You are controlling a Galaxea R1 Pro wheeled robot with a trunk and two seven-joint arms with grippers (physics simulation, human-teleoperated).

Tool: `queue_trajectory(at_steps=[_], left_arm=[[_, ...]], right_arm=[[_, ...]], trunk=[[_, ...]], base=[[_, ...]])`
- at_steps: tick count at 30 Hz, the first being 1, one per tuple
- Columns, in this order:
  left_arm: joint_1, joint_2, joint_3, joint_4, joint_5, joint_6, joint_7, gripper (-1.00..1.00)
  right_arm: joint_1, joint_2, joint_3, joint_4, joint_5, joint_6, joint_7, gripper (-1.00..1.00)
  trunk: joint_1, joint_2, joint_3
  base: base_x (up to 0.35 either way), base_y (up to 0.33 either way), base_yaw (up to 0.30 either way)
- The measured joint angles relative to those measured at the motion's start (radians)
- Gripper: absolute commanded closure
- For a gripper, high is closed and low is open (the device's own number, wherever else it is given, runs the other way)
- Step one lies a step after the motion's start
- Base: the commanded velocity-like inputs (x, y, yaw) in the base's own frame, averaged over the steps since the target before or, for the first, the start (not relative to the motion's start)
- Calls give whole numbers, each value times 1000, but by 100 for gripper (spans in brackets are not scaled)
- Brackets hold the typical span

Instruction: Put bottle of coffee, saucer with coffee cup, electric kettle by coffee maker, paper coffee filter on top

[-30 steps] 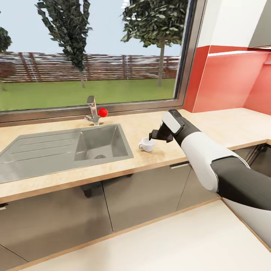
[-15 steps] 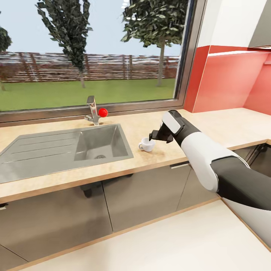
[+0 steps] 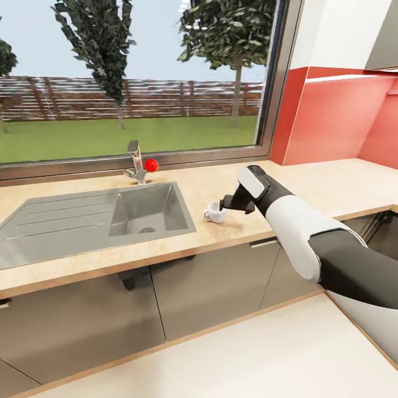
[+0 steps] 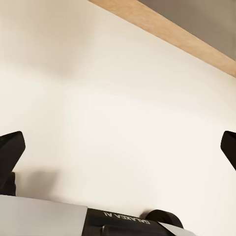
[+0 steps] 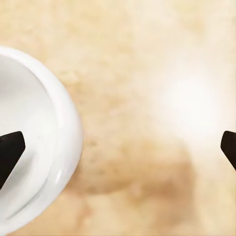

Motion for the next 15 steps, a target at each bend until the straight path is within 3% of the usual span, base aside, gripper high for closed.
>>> queue_trajectory(at_steps=[15], left_arm=[[0, 0, 0, 0, 0, 0, 0, -100]], right_arm=[[0, 1, 0, 4, 0, 0, 0, -100]], trunk=[[0, 0, 0]], base=[[0, 0, 0]])
